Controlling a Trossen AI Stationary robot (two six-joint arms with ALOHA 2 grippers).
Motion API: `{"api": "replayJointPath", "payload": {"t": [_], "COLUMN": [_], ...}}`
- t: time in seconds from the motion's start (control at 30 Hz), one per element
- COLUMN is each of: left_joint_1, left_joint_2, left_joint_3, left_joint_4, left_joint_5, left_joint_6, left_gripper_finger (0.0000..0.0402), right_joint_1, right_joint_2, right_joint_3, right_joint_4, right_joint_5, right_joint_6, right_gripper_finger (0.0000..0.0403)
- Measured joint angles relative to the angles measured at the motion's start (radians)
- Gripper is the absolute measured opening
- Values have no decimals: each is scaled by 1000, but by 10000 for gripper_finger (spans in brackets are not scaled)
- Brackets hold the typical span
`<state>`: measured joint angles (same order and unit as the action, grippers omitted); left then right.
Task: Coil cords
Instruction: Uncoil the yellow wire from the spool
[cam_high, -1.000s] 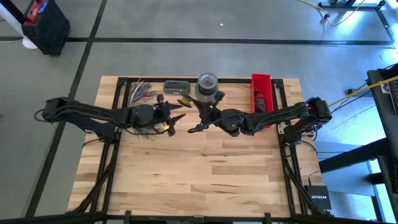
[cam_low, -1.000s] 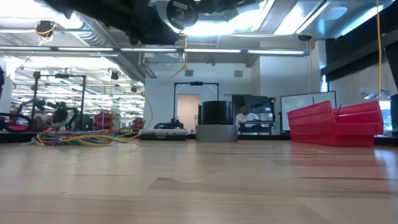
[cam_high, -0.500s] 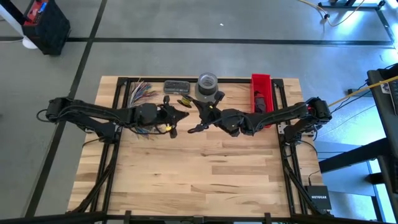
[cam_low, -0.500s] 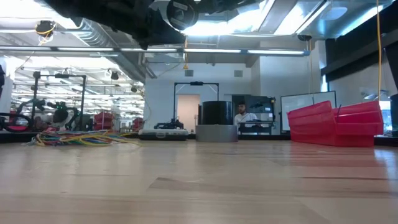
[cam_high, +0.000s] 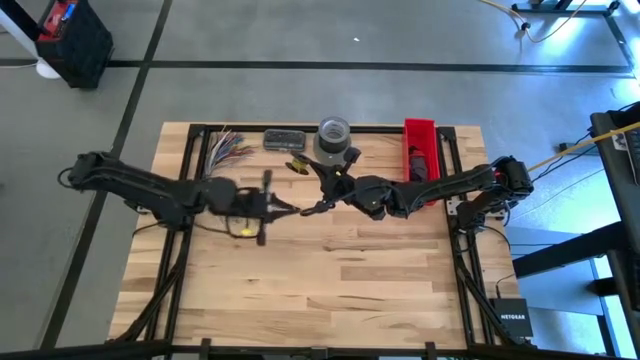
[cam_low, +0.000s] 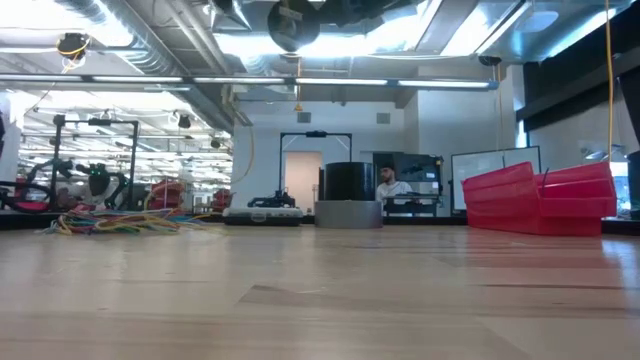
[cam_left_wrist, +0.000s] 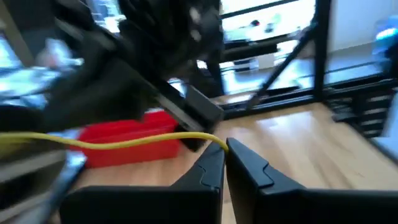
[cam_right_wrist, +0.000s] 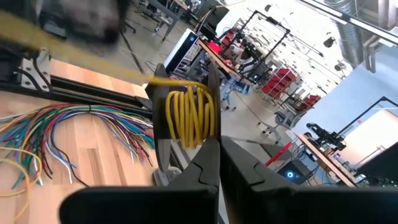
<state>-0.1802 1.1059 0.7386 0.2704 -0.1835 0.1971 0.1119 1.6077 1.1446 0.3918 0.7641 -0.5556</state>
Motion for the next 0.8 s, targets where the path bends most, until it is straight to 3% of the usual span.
{"api": "replayJointPath", "payload": {"t": [0.13, 0.2, 0.3, 0.37, 0.5, 0.67, 0.8], "left_joint_1": [-92, -113, -99, -67, 10, 96, 156], "left_joint_2": [-135, -198, -270, -300, -310, -268, -194], "left_joint_3": [7, 7, 7, 7, 6, -43, -84], "left_joint_4": [-182, -326, -561, -717, -957, -877, -740], "left_joint_5": [-396, -612, -788, -780, -655, -572, -358], "left_joint_6": [65, 29, -116, -192, -320, -372, -265], "left_gripper_finger": [3, 2, 5, 6, 2, 12, 12], "right_joint_1": [-1, -1, -1, -1, -1, -1, -1], "right_joint_2": [0, 0, 0, 0, 0, 0, 0], "right_joint_3": [0, 0, 0, 0, 0, 0, 0], "right_joint_4": [-6, -6, -2, 0, 3, 24, 25], "right_joint_5": [12, 12, 13, 13, 12, 9, 4], "right_joint_6": [0, 0, 0, 0, 0, 0, 0], "right_gripper_finger": [5, 5, 5, 5, 5, 5, 5]}}
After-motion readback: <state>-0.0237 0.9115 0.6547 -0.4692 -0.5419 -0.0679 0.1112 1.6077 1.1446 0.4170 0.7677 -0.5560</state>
